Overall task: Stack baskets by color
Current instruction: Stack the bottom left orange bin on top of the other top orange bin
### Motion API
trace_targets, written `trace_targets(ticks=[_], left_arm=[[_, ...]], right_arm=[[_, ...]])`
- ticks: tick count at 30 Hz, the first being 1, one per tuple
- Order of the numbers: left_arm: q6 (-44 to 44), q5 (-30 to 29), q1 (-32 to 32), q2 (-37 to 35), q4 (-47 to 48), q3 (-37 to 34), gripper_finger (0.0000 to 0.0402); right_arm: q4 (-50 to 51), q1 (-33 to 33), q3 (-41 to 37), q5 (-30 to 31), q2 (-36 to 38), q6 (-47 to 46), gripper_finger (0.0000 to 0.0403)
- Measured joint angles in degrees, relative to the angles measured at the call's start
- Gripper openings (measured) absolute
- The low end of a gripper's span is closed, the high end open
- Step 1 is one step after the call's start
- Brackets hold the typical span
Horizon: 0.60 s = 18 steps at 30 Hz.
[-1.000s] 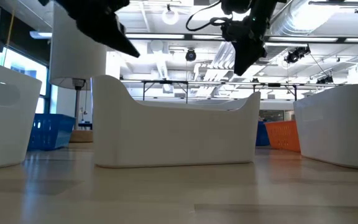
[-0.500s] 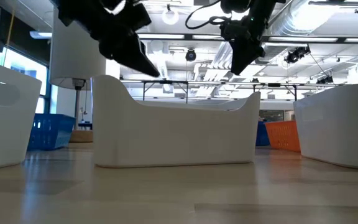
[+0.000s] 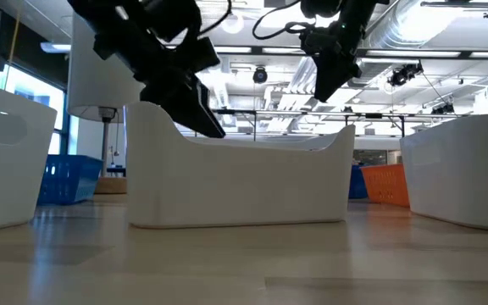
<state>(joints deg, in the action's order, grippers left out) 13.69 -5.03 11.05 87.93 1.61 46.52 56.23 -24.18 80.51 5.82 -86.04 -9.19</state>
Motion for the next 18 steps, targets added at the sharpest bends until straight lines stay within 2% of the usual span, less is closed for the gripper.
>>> trace_targets(ticks=[9, 18], left_arm=[[0.07, 3.06, 1.17, 4.40, 0.26, 2.46, 0.0195], [1.07, 3.07, 1.31, 10.46, 3.17, 6.07, 0.0195]], right_arm=[[-0.02, 0.00, 0.00, 0.00, -0.02, 0.00, 0.0114], [0.00, 0.26, 0.00, -0.01, -0.02, 0.06, 0.0114]])
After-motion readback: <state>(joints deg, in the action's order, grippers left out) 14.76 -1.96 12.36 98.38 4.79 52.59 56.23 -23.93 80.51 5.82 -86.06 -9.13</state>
